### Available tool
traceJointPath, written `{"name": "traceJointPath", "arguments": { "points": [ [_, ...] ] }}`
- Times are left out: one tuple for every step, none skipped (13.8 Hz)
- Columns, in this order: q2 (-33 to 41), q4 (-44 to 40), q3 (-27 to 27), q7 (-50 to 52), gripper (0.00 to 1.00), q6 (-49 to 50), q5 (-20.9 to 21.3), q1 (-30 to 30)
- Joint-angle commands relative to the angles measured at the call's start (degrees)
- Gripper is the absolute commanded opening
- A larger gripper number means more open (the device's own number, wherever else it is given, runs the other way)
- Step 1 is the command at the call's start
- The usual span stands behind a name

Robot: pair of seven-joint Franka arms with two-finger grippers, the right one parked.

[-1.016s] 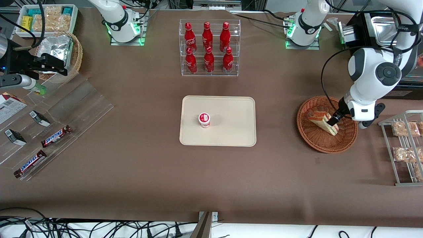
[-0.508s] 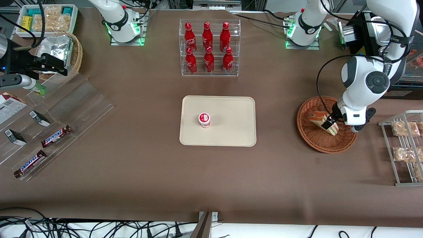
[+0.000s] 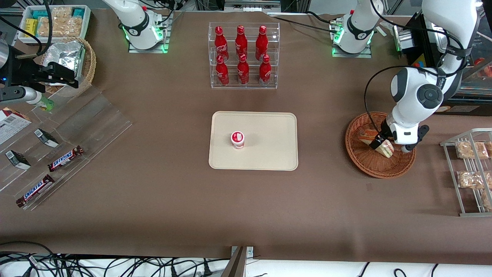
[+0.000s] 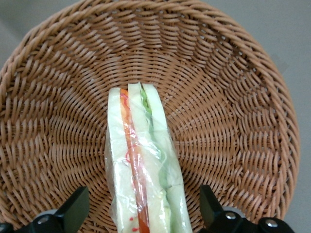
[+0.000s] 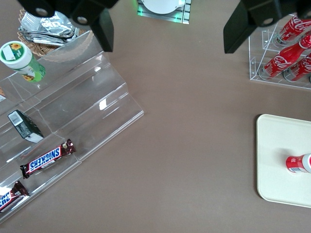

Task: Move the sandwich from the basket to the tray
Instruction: 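Close the left gripper on the wrapped sandwich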

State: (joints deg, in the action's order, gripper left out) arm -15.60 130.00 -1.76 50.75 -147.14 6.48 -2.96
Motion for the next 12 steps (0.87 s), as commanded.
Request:
{"name": "traceJointPath", "arguments": {
  "points": [
    [0.0,0.3,-0.2,1.8,0.64,-0.8,1.3,-0.1],
    [0.0,0.3,-0.2,2.1,0.35,-0.8,1.3,-0.1],
    [-0.1,0.3,-0.2,2.1,0.13,-1.0,1.3,-0.1],
    [-0.2,0.3,-0.2,1.6,0.0,-1.4,1.4,-0.1],
    [-0.3,0.3,-0.2,1.3,0.0,-1.5,2.0,0.0],
    [-0.4,0.3,-0.3,1.1,0.0,-1.4,4.0,0.0],
    [-0.6,0.3,-0.3,1.1,0.0,-1.2,4.7,0.0],
    [-0.4,0.2,-0.3,1.0,0.0,-0.8,4.7,0.0],
    [0.0,-0.2,-0.3,1.0,0.0,-0.7,4.7,0.0],
    [0.7,-0.7,-0.4,1.0,0.0,0.5,4.8,0.0],
    [1.3,-1.7,-1.2,0.1,0.0,3.3,4.8,-0.2],
    [1.6,-3.7,-1.7,-1.5,0.0,7.0,4.7,-0.2]
  ]
}}
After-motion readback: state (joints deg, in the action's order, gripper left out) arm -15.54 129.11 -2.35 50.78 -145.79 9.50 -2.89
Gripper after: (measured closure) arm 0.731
